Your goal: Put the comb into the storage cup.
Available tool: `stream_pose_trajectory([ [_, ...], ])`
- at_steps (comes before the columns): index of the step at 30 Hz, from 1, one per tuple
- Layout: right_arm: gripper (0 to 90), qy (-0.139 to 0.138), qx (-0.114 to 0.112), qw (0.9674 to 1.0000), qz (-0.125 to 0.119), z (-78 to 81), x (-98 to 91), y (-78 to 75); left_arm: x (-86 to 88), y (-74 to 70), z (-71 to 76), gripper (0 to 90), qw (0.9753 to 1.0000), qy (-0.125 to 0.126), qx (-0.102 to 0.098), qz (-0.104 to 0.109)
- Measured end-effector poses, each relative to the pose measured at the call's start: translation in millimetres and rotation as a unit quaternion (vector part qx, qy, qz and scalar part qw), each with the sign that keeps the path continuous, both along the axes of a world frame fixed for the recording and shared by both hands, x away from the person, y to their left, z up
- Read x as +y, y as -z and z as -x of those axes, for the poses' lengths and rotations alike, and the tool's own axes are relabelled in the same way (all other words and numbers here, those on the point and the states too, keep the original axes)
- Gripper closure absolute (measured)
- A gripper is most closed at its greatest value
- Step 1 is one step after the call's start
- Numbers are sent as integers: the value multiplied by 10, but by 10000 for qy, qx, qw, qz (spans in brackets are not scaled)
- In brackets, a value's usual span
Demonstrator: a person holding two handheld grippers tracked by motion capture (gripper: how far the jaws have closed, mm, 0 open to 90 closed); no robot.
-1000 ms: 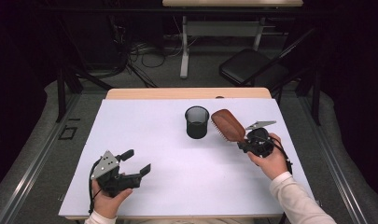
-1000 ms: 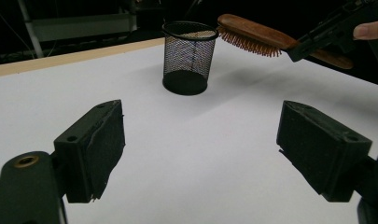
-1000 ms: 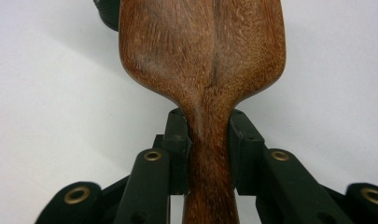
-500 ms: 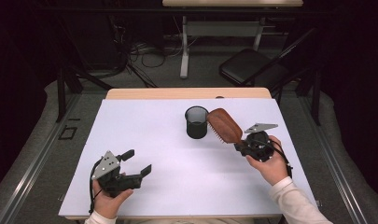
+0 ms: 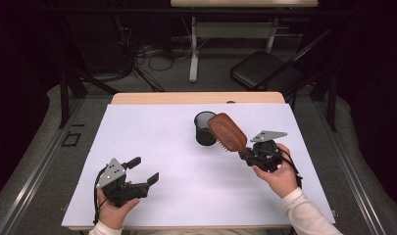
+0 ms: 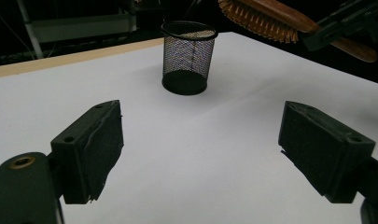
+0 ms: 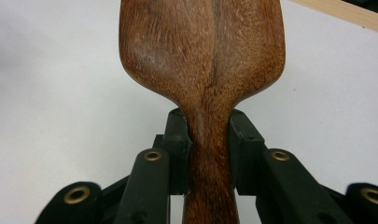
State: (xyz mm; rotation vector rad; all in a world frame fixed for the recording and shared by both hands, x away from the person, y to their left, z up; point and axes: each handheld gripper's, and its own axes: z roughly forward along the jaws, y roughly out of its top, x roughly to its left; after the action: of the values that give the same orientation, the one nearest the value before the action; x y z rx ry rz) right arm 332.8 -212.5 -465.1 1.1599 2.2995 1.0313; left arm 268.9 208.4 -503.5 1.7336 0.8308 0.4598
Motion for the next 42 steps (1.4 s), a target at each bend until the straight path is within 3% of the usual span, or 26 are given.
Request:
stream_pose_trajectory([
  [19, 723, -400, -166, 9988, -214, 74, 349, -56, 9, 8, -6, 141, 10000, -10, 24, 26],
  [28, 723, -504, -276, 9978, -346, 151, 406, -29, 10, 10, -16, 142, 10000, -2, 56, 21],
  [32, 723, -517, -281, 9975, -397, 172, 420, -5, -12, 23, -52, 125, 9997, 68, 209, 59],
  [38, 723, -588, -267, 9971, -396, 186, 441, 47, -23, 17, -80, 89, 9996, 73, 273, 100],
  [42, 724, -613, -268, 9970, -393, 205, 462, 69, -42, 5, -108, 52, 9990, 123, 379, 223],
])
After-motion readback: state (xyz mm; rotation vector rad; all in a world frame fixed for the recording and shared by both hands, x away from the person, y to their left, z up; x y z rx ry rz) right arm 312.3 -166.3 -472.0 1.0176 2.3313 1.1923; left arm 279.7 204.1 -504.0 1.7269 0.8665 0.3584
